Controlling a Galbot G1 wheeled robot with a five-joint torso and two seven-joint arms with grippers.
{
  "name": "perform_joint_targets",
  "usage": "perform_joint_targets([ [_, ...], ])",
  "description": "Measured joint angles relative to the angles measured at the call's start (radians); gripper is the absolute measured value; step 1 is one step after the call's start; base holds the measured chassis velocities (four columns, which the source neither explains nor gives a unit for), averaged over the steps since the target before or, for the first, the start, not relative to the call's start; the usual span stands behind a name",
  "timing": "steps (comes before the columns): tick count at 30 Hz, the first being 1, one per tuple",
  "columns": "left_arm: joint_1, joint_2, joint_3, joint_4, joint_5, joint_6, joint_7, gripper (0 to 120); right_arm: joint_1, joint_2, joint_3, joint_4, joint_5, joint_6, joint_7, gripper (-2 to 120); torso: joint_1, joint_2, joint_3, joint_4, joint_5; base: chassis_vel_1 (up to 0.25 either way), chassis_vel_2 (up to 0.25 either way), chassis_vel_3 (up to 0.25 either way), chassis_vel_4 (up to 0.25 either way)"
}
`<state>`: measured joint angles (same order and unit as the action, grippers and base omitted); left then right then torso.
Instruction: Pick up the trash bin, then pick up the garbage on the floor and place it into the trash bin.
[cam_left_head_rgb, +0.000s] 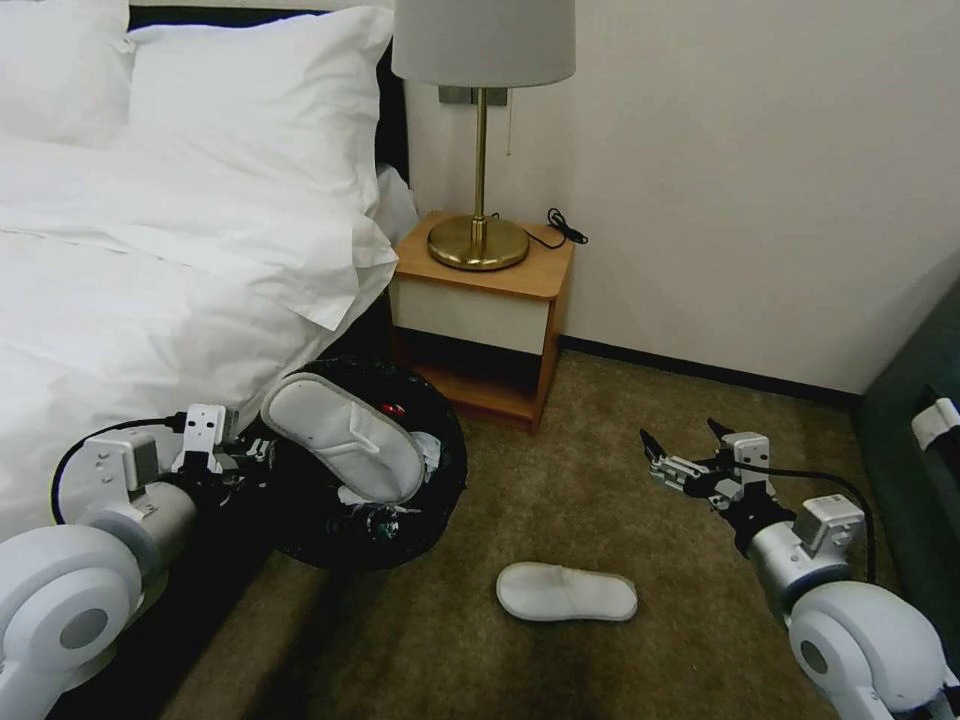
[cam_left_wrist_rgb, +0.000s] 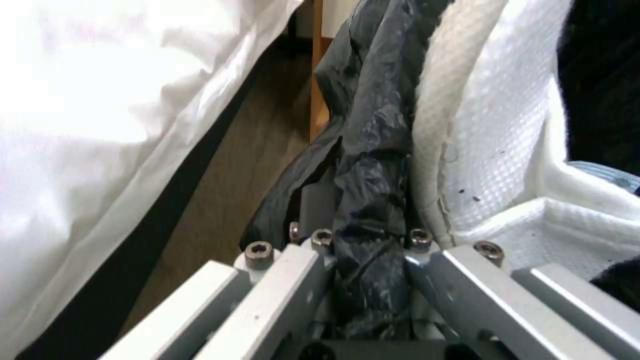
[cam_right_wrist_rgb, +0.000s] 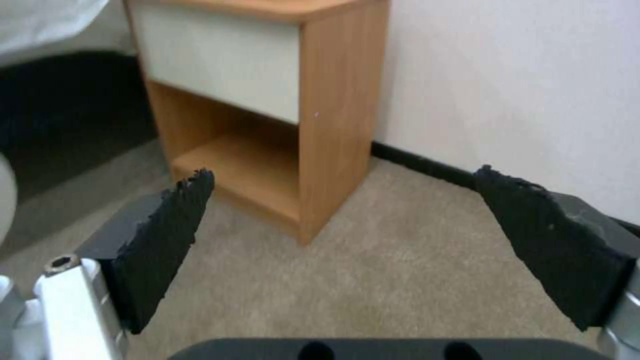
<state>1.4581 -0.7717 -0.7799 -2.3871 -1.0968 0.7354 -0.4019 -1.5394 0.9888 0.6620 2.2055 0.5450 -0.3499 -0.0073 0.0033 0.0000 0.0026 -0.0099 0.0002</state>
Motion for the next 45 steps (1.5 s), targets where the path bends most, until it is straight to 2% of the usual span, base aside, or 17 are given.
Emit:
perform_joint_targets([
  [3, -0.002, 0.001, -0.001, 0.000, -0.003, 0.000, 0.000, 2, 0.001, -0.037, 0.015, -0.022, 0.019, -0.010, -0.060, 100, 0.000, 0.000, 0.000, -0.0001, -0.0003, 0.000, 0.000, 0.000, 0.000],
  [4, -0.003, 0.003, -0.003, -0.001, -0.006, 0.000, 0.000, 2, 0.004, -0.081, 0.021, -0.053, 0.052, -0.013, -0.143, 100, 0.000, 0.000, 0.000, -0.0001, 0.0001, 0.000, 0.000, 0.000, 0.000],
  [5, -0.003, 0.003, -0.003, -0.001, -0.006, 0.000, 0.000, 2, 0.004, -0.081, 0.021, -0.053, 0.052, -0.013, -0.143, 100, 0.000, 0.000, 0.000, -0.0001, 0.0001, 0.000, 0.000, 0.000, 0.000],
  [6, -0.003, 0.005, -0.003, -0.003, -0.008, 0.000, 0.000, 2, 0.009, -0.113, 0.023, -0.081, 0.065, -0.014, -0.210, 100, 0.000, 0.000, 0.000, -0.0001, 0.0000, 0.000, 0.000, 0.000, 0.000],
  [8, -0.004, 0.005, -0.003, -0.004, -0.009, 0.000, 0.000, 2, 0.013, -0.127, 0.024, -0.095, 0.066, -0.014, -0.244, 100, 0.000, 0.000, 0.000, -0.0001, -0.0001, 0.000, 0.000, 0.000, 0.000],
  [10, -0.006, 0.011, -0.003, -0.006, -0.024, 0.000, -0.011, 2, 0.056, -0.200, -0.017, -0.227, 0.031, 0.053, -0.453, 100, 0.000, 0.000, 0.000, 0.0000, -0.0001, 0.000, 0.000, 0.000, 0.000],
  [11, -0.006, 0.013, -0.004, -0.006, -0.026, 0.000, -0.013, 2, 0.074, -0.215, -0.041, -0.269, 0.017, 0.072, -0.499, 100, 0.000, 0.000, 0.000, 0.0001, 0.0000, 0.000, 0.000, 0.000, 0.000],
  [12, -0.006, 0.013, -0.004, -0.006, -0.026, 0.000, -0.013, 2, 0.074, -0.215, -0.041, -0.269, 0.017, 0.072, -0.499, 100, 0.000, 0.000, 0.000, 0.0001, 0.0000, 0.000, 0.000, 0.000, 0.000],
  [14, -0.006, 0.023, -0.008, -0.008, -0.032, 0.000, -0.017, 2, 0.115, -0.240, -0.105, -0.349, -0.004, 0.108, -0.584, 100, 0.000, 0.000, 0.000, 0.0000, 0.0001, 0.000, 0.000, 0.000, 0.000],
  [19, -0.007, 0.045, -0.008, -0.013, -0.046, 0.000, -0.017, 2, 0.193, -0.260, -0.209, -0.460, -0.050, 0.159, -0.693, 100, 0.000, 0.000, 0.000, -0.0002, -0.0002, 0.000, 0.000, 0.000, 0.000],
  [21, -0.013, 0.055, -0.004, -0.011, -0.049, 0.000, -0.017, 2, 0.265, -0.267, -0.293, -0.544, -0.098, 0.184, -0.770, 100, 0.000, 0.000, 0.000, 0.0003, 0.0003, 0.000, 0.000, 0.000, 0.000],
  [25, -0.013, 0.059, -0.005, -0.007, -0.050, 0.000, -0.015, 2, 0.348, -0.266, -0.394, -0.646, -0.171, 0.216, -0.869, 100, 0.000, 0.000, 0.000, -0.0002, -0.0001, 0.000, 0.000, 0.000, 0.000],
  [30, -0.003, 0.055, -0.008, -0.008, -0.049, 0.000, -0.015, 2, 0.417, -0.230, -0.481, -0.741, -0.232, 0.246, -0.923, 100, 0.000, 0.000, 0.000, 0.0000, -0.0001, 0.000, 0.000, 0.000, 0.000],
  [35, -0.003, 0.053, -0.005, -0.010, -0.048, 0.000, -0.016, 2, 0.453, -0.187, -0.523, -0.799, -0.268, 0.264, -0.929, 100, 0.000, 0.000, 0.000, 0.0000, -0.0003, 0.000, 0.000, 0.000, 0.000],
  [38, -0.005, 0.065, -0.007, -0.012, -0.058, 0.000, -0.018, 2, 0.499, -0.121, -0.558, -0.888, -0.313, 0.295, -0.904, 100, 0.000, 0.000, 0.000, 0.0000, -0.0003, 0.000, 0.000, 0.000, 0.000],
  [42, -0.005, 0.071, -0.012, -0.015, -0.072, 0.000, -0.018, 2, 0.517, -0.098, -0.564, -0.924, -0.324, 0.304, -0.896, 100, 0.000, 0.000, 0.000, 0.0000, 0.0004, 0.000, 0.000, 0.000, 0.000],
  [45, -0.006, 0.073, -0.013, -0.015, -0.080, 0.000, -0.018, 2, 0.538, -0.081, -0.579, -0.965, -0.339, 0.321, -0.866, 100, 0.000, 0.000, 0.000, 0.0001, -0.0007, 0.000, 0.000, 0.000, 0.000],
])
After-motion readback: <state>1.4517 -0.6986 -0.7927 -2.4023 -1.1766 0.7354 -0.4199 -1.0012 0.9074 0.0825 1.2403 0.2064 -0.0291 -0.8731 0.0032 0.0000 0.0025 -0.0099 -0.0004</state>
